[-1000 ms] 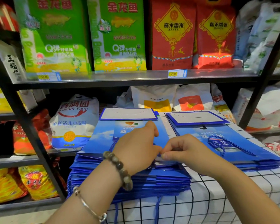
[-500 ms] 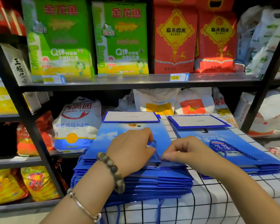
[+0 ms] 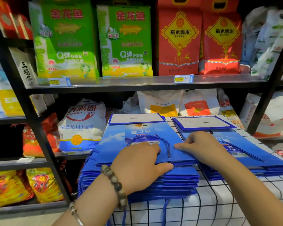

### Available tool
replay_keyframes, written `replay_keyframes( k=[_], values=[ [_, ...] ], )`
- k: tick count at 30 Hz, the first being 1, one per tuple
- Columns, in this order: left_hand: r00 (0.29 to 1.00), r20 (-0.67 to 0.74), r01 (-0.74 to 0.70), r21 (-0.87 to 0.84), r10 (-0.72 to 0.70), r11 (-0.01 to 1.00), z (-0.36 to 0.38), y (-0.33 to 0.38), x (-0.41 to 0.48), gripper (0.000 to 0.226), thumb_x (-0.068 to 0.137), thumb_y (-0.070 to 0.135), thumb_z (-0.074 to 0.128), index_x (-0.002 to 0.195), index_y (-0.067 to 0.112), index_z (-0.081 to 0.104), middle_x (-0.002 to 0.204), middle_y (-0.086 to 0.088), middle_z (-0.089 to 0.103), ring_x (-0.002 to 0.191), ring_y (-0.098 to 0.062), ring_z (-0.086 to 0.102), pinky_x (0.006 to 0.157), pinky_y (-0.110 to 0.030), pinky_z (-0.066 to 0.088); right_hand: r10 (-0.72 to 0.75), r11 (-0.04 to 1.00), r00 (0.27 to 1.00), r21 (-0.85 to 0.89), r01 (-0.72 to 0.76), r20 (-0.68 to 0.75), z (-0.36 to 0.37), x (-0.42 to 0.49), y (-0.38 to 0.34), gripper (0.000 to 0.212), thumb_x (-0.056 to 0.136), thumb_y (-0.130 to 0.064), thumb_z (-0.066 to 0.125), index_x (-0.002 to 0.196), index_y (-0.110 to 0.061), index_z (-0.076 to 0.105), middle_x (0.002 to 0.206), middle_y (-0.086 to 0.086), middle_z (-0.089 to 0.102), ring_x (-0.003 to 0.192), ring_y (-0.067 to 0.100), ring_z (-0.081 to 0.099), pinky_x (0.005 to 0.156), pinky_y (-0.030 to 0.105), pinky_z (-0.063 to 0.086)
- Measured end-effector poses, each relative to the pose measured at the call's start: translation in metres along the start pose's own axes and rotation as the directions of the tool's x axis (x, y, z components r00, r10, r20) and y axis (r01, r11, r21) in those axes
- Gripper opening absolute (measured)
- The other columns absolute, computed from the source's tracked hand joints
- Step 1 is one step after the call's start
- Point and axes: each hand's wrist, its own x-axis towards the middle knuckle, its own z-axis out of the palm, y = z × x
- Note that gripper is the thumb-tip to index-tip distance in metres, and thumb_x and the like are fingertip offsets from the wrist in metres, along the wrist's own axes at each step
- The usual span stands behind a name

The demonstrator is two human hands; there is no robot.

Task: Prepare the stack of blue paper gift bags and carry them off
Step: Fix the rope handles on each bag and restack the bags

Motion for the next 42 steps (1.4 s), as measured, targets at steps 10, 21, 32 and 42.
replay_keyframes(
  k=[10,21,32,42],
  values=[
    [0.853,-0.521,-0.115,-0.209,-0.011,0.971,-0.009,0.012,0.025,0.037,0.097,0.022,0.039,0.133,0.016,0.037,0.121,-0.011,0.056,0.108,-0.031,0.051,0.083,-0.038,0.038,-0.273,0.265,0.955,0.946,0.188,-0.113,-0.043,-0.011,-0.033,0.035,0.094,-0.037,0.04,0.11,-0.015,0.062,0.109,0.005,0.064,0.096,0.018,0.059,0.083,0.035,0.048],
    [0.702,-0.273,-0.536,-0.81,-0.658,-0.236,-0.044,0.0,0.038,0.026,0.099,0.01,0.034,0.107,0.012,0.058,0.107,-0.012,0.067,0.098,-0.032,0.065,0.087,-0.05,0.052,-0.595,0.716,0.802,0.422,0.556,-0.047,-0.002,-0.042,-0.068,0.086,0.076,-0.053,0.063,0.144,-0.043,0.012,0.153,-0.024,-0.003,0.136,-0.014,-0.004,0.113,0.019,0.009],
    [0.78,0.086,-0.356,-0.754,-0.62,-0.553,-0.003,-0.014,0.013,0.022,0.099,0.016,0.039,0.114,0.006,0.051,0.111,-0.016,0.061,0.096,-0.031,0.063,0.079,-0.043,0.053,-0.597,0.802,0.783,0.162,0.575,0.173,-0.011,-0.036,-0.048,0.067,0.078,-0.042,0.068,0.137,-0.041,0.036,0.143,-0.025,0.033,0.126,-0.011,0.028,0.105,0.012,0.025],
    [0.851,0.246,-0.125,-0.763,-0.464,-0.634,-0.014,0.007,-0.023,0.013,0.094,0.002,0.045,0.102,-0.003,0.053,0.099,-0.016,0.058,0.092,-0.028,0.058,0.07,-0.043,0.05,-0.457,0.889,0.869,-0.078,0.45,-0.192,-0.022,-0.035,-0.045,0.032,0.071,-0.048,0.07,0.079,-0.025,0.05,0.083,-0.007,0.049,0.079,0.014,0.045,0.066,0.025,0.037]
  ],
)
